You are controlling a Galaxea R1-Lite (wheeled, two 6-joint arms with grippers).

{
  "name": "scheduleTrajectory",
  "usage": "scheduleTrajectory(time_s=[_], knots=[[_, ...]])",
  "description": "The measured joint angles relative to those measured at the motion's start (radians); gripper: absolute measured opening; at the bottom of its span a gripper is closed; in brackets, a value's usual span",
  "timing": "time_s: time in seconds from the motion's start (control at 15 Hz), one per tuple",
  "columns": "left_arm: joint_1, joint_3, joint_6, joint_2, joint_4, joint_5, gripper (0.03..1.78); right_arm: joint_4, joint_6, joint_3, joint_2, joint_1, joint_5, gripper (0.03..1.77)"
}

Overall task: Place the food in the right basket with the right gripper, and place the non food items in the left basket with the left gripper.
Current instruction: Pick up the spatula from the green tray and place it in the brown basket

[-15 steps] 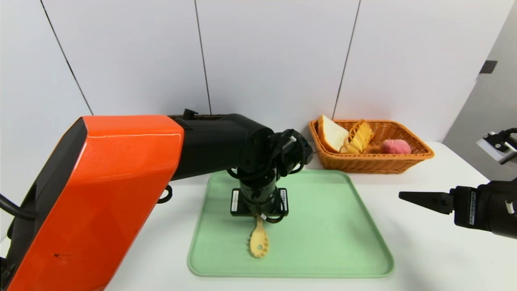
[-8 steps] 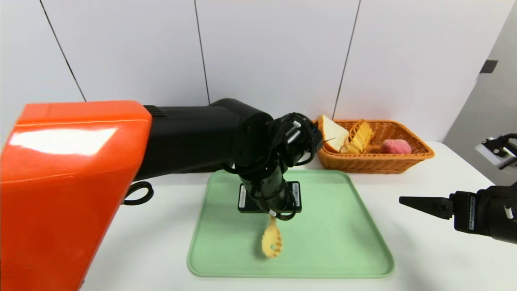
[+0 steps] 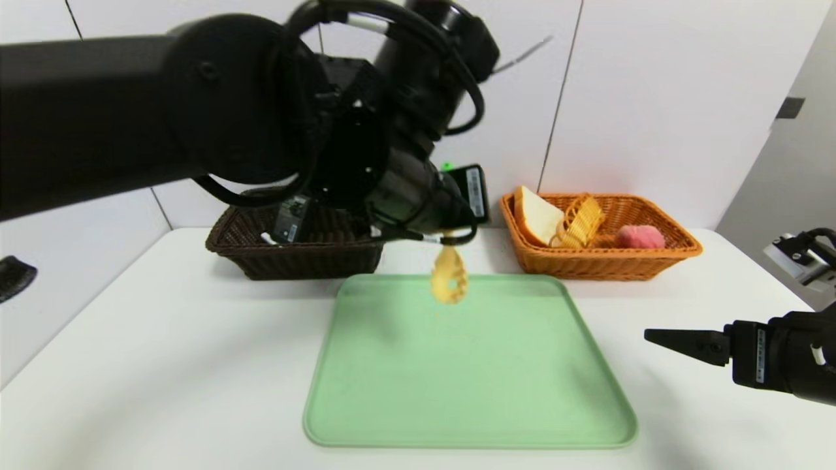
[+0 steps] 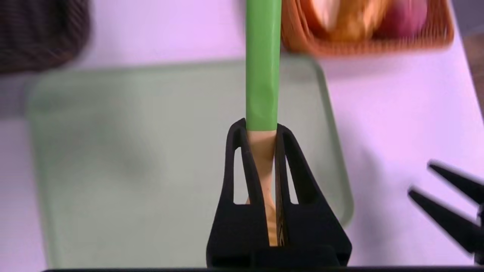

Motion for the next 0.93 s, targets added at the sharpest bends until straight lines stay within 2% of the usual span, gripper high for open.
scheduleTrajectory(time_s=[0.07,0.27,0.4,0.73,0.93], knots=[[0.031,0.000,0.010,-0.016,-0.046,0.061,0.12,0.000,0.000,0.000,0.003,0.000,-0.001,1.71],[0.123,0.000,0.007,-0.036,-0.146,0.183,0.12,0.000,0.000,-0.001,0.013,-0.002,-0.004,1.71],[0.191,0.000,-0.005,-0.026,-0.186,0.242,0.12,-0.001,0.000,-0.002,0.016,-0.004,-0.006,1.71],[0.384,0.001,-0.113,0.087,-0.192,0.295,0.12,-0.001,-0.004,-0.013,0.014,-0.010,-0.014,1.71],[0.457,0.001,-0.178,0.155,-0.193,0.302,0.12,0.000,-0.008,-0.012,0.010,-0.010,-0.017,1.71]])
